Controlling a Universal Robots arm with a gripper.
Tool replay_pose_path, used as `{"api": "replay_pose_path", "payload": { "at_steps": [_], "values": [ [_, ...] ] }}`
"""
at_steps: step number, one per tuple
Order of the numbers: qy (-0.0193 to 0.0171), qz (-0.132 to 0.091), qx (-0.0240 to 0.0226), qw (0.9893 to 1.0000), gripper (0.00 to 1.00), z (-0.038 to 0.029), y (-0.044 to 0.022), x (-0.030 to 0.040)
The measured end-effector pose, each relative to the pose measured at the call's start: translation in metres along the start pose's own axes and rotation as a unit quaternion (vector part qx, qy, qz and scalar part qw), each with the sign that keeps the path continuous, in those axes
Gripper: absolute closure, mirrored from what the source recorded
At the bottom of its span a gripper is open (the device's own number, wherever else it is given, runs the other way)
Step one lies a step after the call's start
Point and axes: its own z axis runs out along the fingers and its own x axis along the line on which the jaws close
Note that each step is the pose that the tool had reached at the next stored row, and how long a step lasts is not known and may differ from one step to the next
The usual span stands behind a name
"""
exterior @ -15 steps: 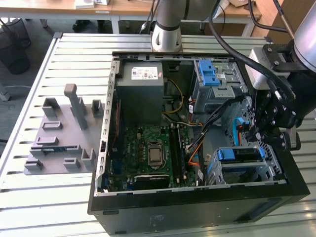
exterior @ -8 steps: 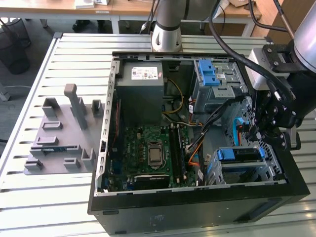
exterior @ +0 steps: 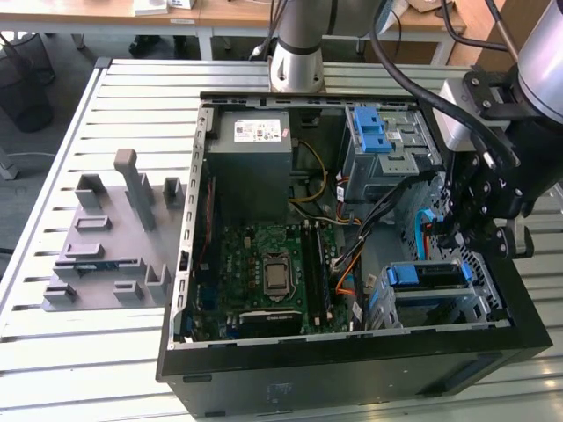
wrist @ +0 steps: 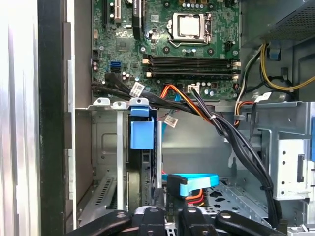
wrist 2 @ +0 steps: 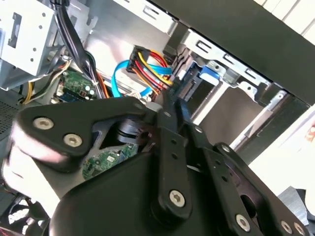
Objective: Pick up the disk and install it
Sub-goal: 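Insert the first disk wire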
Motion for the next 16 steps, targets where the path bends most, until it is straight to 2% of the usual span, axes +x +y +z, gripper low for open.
{"api": "replay_pose_path", "payload": {
  "at_steps": [1,16],
  "values": [
    [0.0,0.0,0.0,1.0,0.76,0.0001,0.0,-0.0007],
    [0.0001,0.0,0.0026,1.0,0.76,0.0063,0.0001,-0.0009]
  ]
}}
